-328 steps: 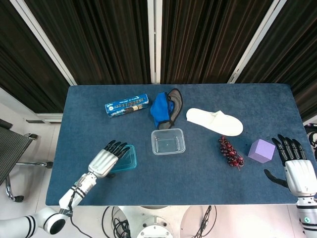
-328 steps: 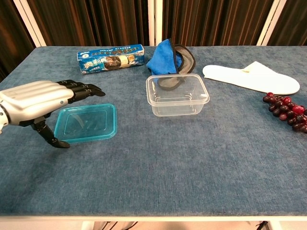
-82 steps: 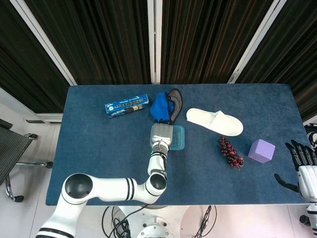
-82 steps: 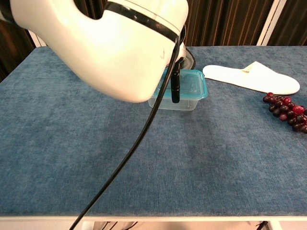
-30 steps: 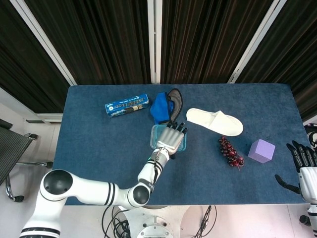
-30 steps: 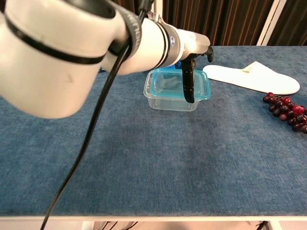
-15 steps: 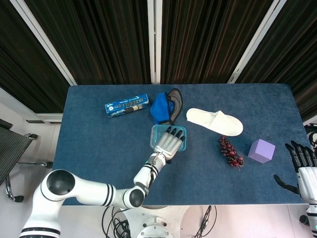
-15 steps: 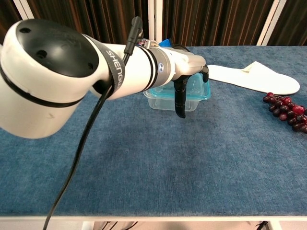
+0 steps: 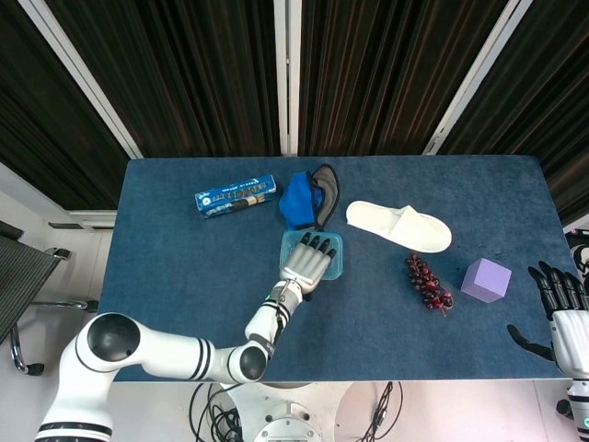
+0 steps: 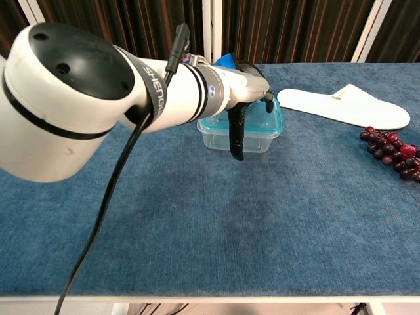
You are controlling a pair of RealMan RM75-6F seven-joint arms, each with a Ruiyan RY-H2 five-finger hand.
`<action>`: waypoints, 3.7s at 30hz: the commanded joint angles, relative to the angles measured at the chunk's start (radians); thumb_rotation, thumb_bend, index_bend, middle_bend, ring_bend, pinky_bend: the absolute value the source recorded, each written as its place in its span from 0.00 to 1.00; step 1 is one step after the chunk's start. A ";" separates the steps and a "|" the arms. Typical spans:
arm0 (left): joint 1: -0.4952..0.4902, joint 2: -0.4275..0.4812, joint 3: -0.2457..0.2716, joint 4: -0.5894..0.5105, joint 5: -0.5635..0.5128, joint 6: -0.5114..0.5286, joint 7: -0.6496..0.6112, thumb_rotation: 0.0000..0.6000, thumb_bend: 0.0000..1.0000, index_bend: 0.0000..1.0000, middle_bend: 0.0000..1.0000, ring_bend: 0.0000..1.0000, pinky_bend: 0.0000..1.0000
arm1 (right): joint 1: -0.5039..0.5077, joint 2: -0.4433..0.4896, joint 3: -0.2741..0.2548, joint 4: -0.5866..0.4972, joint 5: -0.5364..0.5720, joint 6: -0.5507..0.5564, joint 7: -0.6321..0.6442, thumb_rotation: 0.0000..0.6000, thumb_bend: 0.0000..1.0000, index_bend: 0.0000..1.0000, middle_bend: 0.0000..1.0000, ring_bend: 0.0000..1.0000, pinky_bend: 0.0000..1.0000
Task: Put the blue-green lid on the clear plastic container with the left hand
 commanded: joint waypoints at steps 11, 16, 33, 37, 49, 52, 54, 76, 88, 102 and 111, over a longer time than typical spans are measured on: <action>-0.006 0.007 0.007 -0.016 -0.014 -0.003 -0.030 1.00 0.03 0.17 0.04 0.00 0.02 | 0.001 0.004 0.002 -0.018 -0.004 0.004 -0.017 1.00 0.12 0.00 0.00 0.00 0.00; -0.019 0.001 0.010 -0.016 -0.016 -0.002 -0.029 1.00 0.03 0.17 0.04 0.00 0.02 | -0.001 0.006 0.000 -0.023 -0.004 0.004 -0.022 1.00 0.12 0.00 0.00 0.00 0.00; 0.019 0.071 0.008 -0.079 0.043 0.020 -0.104 1.00 0.03 0.17 0.04 0.00 0.02 | 0.000 0.013 0.004 -0.034 -0.008 0.010 -0.028 1.00 0.12 0.00 0.00 0.00 0.00; 0.033 0.097 0.027 -0.083 0.042 0.031 -0.106 1.00 0.03 0.17 0.06 0.00 0.02 | 0.000 0.013 0.004 -0.034 -0.008 0.009 -0.028 1.00 0.12 0.00 0.00 0.00 0.00; 0.035 0.087 0.085 -0.030 0.026 0.085 -0.031 1.00 0.00 0.21 0.13 0.00 0.02 | 0.004 0.010 0.004 -0.037 -0.013 0.006 -0.034 1.00 0.12 0.00 0.00 0.00 0.00; 0.039 0.091 0.083 -0.044 0.021 0.084 -0.027 1.00 0.00 0.21 0.14 0.00 0.02 | 0.003 0.010 0.004 -0.039 -0.011 0.006 -0.034 1.00 0.12 0.00 0.00 0.00 0.00; 0.043 0.094 0.083 -0.054 0.028 0.086 -0.028 1.00 0.00 0.21 0.14 0.00 0.02 | 0.003 0.010 0.004 -0.039 -0.008 0.005 -0.034 1.00 0.12 0.00 0.00 0.00 0.00; 0.061 0.080 0.073 -0.046 0.031 0.087 -0.017 1.00 0.00 0.22 0.17 0.00 0.02 | 0.003 0.009 0.003 -0.040 -0.013 0.008 -0.035 1.00 0.12 0.00 0.00 0.00 0.00; 0.149 0.161 0.150 -0.241 0.250 0.158 -0.087 1.00 0.00 0.22 0.17 0.00 0.02 | 0.007 0.005 0.002 -0.038 -0.017 0.004 -0.035 1.00 0.12 0.00 0.00 0.00 0.00; 0.203 0.129 0.210 -0.238 0.307 0.184 -0.069 1.00 0.00 0.23 0.18 0.00 0.02 | 0.012 0.007 0.002 -0.054 -0.022 0.002 -0.051 1.00 0.12 0.00 0.00 0.00 0.00; 0.212 0.100 0.210 -0.219 0.307 0.186 -0.038 1.00 0.00 0.23 0.18 0.00 0.02 | 0.010 0.008 0.001 -0.057 -0.021 0.004 -0.055 1.00 0.12 0.00 0.00 0.00 0.00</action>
